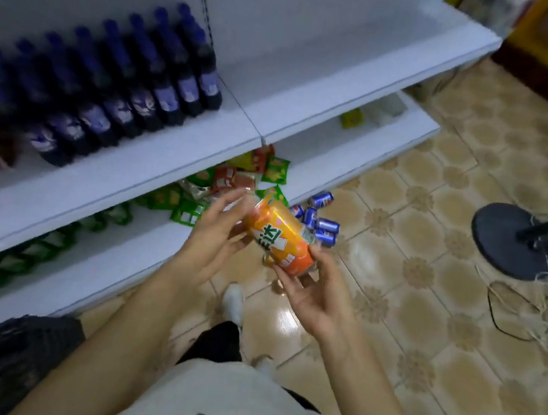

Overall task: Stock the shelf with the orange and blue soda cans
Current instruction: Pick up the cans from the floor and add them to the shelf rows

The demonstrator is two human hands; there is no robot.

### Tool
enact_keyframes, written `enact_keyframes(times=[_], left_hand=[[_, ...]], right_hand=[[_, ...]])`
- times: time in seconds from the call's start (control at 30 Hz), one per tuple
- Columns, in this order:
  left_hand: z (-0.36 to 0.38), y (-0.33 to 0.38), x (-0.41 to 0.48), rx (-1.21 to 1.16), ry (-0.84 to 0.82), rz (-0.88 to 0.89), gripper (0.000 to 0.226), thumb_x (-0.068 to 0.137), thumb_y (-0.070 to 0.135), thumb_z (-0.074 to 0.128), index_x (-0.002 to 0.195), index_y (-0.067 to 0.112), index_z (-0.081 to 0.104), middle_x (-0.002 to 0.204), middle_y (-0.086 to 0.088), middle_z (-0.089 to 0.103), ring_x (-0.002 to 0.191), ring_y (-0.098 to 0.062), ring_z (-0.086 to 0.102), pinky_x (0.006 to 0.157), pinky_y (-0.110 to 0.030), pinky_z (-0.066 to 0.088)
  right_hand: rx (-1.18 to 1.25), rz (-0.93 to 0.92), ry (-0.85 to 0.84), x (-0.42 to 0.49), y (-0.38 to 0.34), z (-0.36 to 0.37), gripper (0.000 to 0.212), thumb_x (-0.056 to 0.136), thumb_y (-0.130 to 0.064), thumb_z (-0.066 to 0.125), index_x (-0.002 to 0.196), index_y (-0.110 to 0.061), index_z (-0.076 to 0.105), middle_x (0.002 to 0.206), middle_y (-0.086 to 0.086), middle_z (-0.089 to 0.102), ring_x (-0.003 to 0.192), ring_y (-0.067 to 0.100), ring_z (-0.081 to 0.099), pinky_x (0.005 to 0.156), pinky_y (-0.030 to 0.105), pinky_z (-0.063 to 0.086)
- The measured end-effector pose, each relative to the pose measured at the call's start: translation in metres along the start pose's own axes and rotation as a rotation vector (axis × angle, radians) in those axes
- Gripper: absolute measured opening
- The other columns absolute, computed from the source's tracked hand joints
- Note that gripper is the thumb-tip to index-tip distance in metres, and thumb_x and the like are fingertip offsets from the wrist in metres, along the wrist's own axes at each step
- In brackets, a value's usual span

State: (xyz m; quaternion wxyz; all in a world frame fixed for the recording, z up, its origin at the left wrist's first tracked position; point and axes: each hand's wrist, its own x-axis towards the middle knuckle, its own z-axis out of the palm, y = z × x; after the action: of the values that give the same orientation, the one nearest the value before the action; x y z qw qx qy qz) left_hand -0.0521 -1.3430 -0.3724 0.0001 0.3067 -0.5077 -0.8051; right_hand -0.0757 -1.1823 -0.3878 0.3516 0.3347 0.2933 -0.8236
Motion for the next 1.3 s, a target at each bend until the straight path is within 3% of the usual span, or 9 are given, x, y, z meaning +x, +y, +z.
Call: enact_keyframes(times=[0.1, 0.17, 0.3, 0.43, 0.53, 0.67, 0.93, 1.03, 1.3], left_hand=[[-0.008, 0.048, -0.038, -0.11, -0.064, 0.272, 0.079, 0.061, 0.05, 0.082, 0.127, 0.023, 0.049, 0.095, 0.005, 0.067, 0.082, -0.01, 0.064, 0.072, -0.027, 0.053], [-0.012, 0.076, -0.067, 0.002, -0.099, 0.397, 0.099, 0.047, 0.051, 0.089, 0.129, 0.017, 0.046, 0.106, -0.002, 0.068, 0.091, -0.018, 0.066, 0.071, -0.03, 0.055], [-0.028, 0.115, -0.116, 0.225, 0.067, 0.566, 0.077, 0.054, 0.015, 0.087, 0.12, 0.017, 0.049, 0.1, 0.0, 0.073, 0.089, -0.015, 0.07, 0.072, -0.024, 0.054], [-0.062, 0.145, -0.155, 0.306, 0.255, 0.68, 0.067, 0.065, 0.009, 0.084, 0.121, 0.019, 0.05, 0.101, -0.002, 0.073, 0.086, -0.018, 0.071, 0.066, -0.024, 0.054], [-0.091, 0.162, -0.177, 0.285, 0.378, 0.765, 0.061, 0.065, 0.01, 0.084, 0.117, 0.023, 0.054, 0.102, 0.002, 0.073, 0.091, -0.013, 0.07, 0.072, -0.02, 0.053], [-0.132, 0.182, -0.206, 0.277, 0.539, 0.832, 0.063, 0.06, 0.02, 0.081, 0.115, 0.028, 0.053, 0.107, 0.005, 0.07, 0.096, -0.009, 0.068, 0.073, -0.019, 0.054], [-0.228, 0.217, -0.221, 0.347, 0.66, 0.891, 0.069, 0.071, 0.01, 0.08, 0.129, 0.028, 0.047, 0.113, 0.009, 0.067, 0.1, -0.006, 0.066, 0.076, -0.022, 0.055], [-0.275, 0.239, -0.21, 0.319, 0.648, 0.908, 0.071, 0.071, 0.011, 0.079, 0.131, 0.027, 0.046, 0.114, 0.014, 0.067, 0.102, -0.004, 0.065, 0.078, -0.02, 0.054], [-0.434, 0.33, -0.154, 0.333, 0.545, 0.905, 0.062, 0.075, 0.007, 0.077, 0.126, 0.023, 0.046, 0.11, 0.013, 0.065, 0.099, -0.001, 0.065, 0.074, -0.016, 0.053]], right_hand=[[0.039, 0.043, -0.249, -0.032, 0.011, 0.053, 0.058, 0.063, -0.023, 0.078, 0.115, -0.005, 0.062, 0.115, 0.022, 0.062, 0.111, 0.036, 0.061, 0.075, 0.044, 0.059], [0.008, 0.115, -0.411, -0.056, 0.026, 0.089, 0.056, 0.066, -0.031, 0.077, 0.115, -0.006, 0.064, 0.113, 0.022, 0.065, 0.101, 0.033, 0.066, 0.074, 0.039, 0.06], [-0.133, 0.235, -0.659, -0.086, 0.059, 0.141, 0.049, 0.083, -0.039, 0.058, 0.115, -0.003, 0.066, 0.116, 0.021, 0.066, 0.096, 0.028, 0.07, 0.076, 0.036, 0.059], [-0.586, 0.241, -0.8, -0.095, 0.079, 0.184, 0.049, 0.08, -0.043, 0.054, 0.112, -0.01, 0.068, 0.113, 0.018, 0.068, 0.095, 0.029, 0.068, 0.088, 0.041, 0.053], [-1.017, -0.01, -0.825, -0.101, 0.092, 0.22, 0.039, 0.089, -0.043, 0.049, 0.105, -0.014, 0.069, 0.104, 0.012, 0.072, 0.091, 0.023, 0.07, 0.085, 0.04, 0.053], [-1.194, -0.435, -0.928, -0.117, 0.119, 0.269, 0.027, 0.087, -0.039, 0.059, 0.108, -0.022, 0.062, 0.106, 0.004, 0.07, 0.091, 0.013, 0.069, 0.08, 0.032, 0.056], [-1.477, -0.795, -1.379, -0.143, 0.203, 0.374, 0.086, 0.074, -0.04, 0.076, 0.143, -0.042, 0.025, 0.118, -0.021, 0.05, 0.105, -0.002, 0.056, 0.082, 0.019, 0.052], [-1.633, -0.959, -1.355, -0.143, 0.246, 0.416, 0.086, 0.074, -0.038, 0.078, 0.143, -0.035, 0.026, 0.103, -0.028, 0.046, 0.089, -0.009, 0.051, 0.072, 0.009, 0.044], [-1.734, -1.26, -1.111, -0.104, 0.367, 0.543, 0.084, 0.071, -0.036, 0.081, 0.138, -0.022, 0.033, 0.106, -0.01, 0.051, 0.097, 0.012, 0.057, 0.081, 0.03, 0.052]])
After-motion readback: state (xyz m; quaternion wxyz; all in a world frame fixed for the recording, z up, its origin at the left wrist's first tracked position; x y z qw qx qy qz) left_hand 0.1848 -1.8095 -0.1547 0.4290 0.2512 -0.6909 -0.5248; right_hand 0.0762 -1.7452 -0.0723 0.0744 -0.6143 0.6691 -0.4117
